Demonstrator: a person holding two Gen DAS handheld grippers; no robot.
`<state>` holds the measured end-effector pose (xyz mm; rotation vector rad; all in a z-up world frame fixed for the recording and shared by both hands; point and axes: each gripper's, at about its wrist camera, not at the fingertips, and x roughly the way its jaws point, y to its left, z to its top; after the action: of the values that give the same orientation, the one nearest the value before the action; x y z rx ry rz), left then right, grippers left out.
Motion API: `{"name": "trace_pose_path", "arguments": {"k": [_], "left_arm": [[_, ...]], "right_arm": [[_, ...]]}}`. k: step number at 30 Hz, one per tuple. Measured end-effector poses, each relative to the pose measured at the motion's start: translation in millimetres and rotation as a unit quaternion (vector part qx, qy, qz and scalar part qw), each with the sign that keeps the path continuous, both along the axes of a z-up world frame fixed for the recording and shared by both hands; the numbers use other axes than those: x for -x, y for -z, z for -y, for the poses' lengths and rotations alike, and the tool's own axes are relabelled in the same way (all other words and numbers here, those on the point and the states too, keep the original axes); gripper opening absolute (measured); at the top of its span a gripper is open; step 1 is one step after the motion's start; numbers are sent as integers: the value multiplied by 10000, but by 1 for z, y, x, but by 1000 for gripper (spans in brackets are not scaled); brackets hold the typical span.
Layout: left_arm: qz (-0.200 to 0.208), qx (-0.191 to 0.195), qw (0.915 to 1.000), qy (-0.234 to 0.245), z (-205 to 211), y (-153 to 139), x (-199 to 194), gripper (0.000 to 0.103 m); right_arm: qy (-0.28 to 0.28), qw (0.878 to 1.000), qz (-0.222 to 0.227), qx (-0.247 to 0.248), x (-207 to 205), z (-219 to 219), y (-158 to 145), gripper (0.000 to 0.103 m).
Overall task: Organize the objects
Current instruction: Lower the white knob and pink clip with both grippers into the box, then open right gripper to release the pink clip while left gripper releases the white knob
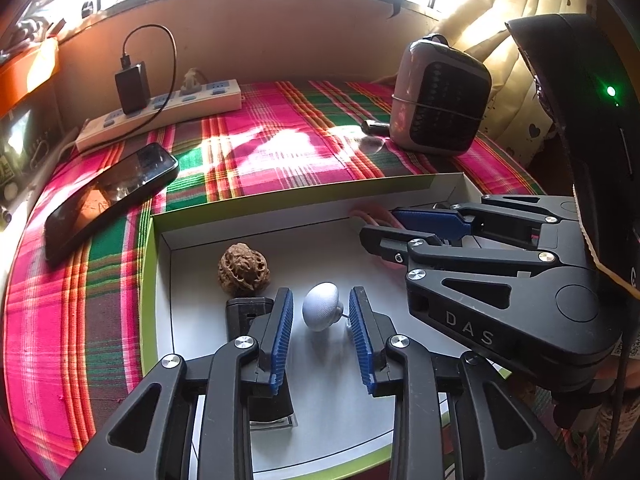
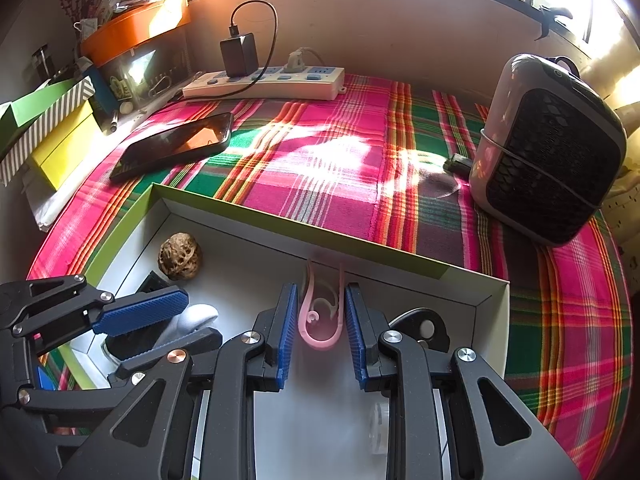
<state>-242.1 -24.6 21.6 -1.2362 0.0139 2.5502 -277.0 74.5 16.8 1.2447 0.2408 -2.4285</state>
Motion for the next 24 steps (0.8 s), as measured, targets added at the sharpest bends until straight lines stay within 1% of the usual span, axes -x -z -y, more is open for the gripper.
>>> {"name": "trace_pose_path", "arguments": {"k": [4,21,24], "left_arm": [[3,11,10000,-24,0,-1,-2,31],[-116,-97,9999,-56,6,-13,-25,32],[-195,-35,9997,-117,7,-16,-31,32]], "right_arm": [[18,10000,-33,66,-3,-1,-4,33],[160,9990,-174,370,-27,-13,-19,35],[176,9987,-260,396,-35,-16,-24,35]]}}
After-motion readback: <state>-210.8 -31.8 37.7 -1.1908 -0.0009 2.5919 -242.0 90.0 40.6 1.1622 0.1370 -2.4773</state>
